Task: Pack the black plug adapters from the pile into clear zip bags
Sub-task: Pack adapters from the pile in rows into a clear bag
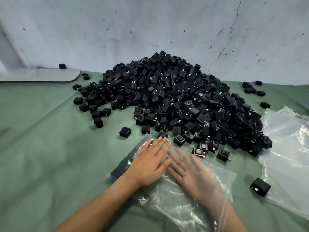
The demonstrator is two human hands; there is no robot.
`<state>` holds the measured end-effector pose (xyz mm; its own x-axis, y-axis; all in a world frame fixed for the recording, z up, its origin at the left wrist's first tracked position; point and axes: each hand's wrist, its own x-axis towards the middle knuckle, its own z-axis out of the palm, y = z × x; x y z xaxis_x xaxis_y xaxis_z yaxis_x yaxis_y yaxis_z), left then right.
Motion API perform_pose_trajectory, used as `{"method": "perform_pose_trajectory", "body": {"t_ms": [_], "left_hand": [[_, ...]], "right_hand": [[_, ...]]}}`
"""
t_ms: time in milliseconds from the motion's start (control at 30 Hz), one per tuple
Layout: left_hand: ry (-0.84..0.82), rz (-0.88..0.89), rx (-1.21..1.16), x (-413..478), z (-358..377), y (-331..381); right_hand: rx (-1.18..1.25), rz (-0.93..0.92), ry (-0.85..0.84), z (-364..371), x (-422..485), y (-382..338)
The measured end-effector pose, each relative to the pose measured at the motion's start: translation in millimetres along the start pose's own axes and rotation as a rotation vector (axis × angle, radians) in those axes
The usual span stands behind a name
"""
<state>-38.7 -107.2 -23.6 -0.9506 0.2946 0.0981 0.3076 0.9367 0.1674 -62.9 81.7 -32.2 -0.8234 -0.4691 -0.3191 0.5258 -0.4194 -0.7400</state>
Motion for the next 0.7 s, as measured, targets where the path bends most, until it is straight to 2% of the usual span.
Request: {"method": "perform_pose_trajectory", "body": {"t_ms": [33,67,167,300,400,500,567,633,700], "left_hand": [[0.002,-0.015,0.043,-2.3,-0.8,-4.4],[-0.022,-0.036,0.086,-3.7,-1.2,-9.0],[-0.146,-0.080,0.196,-7.7,0.7,-17.1],[-0.158,-0.084,0.242,-6.2,4.2,-20.6],[-0.157,-0.088,0.251,-6.0,5.2,-20.9],[-0.153,-0.175,0.247,-7.0,4.8,-24.8],[-0.170,-0.232,0.256,-8.5,2.0,-28.8],[-0.205,-0.250,0.241,-8.7,-3.0,-30.0],[-0.240,-0.217,0.206,-7.3,-9.7,-26.6]], "right_hand": [[-0.026,-0.013,-0.052,1.3,0.9,3.1],[0.093,0.056,-0.101,-0.9,-1.3,3.5],[0.098,0.054,-0.093,1.1,-1.6,5.6],[0.120,0.062,-0.094,3.1,-0.9,5.0],[0.035,0.056,-0.115,5.7,-6.8,3.3],[-0.105,0.032,-0.156,-8.3,-26.7,-3.9],[-0.078,0.038,-0.171,-26.8,-48.0,-15.5],[-0.132,0.033,-0.035,-44.4,-71.4,-31.3],[-0.344,-0.034,0.178,-55.2,-90.6,-52.5]]}}
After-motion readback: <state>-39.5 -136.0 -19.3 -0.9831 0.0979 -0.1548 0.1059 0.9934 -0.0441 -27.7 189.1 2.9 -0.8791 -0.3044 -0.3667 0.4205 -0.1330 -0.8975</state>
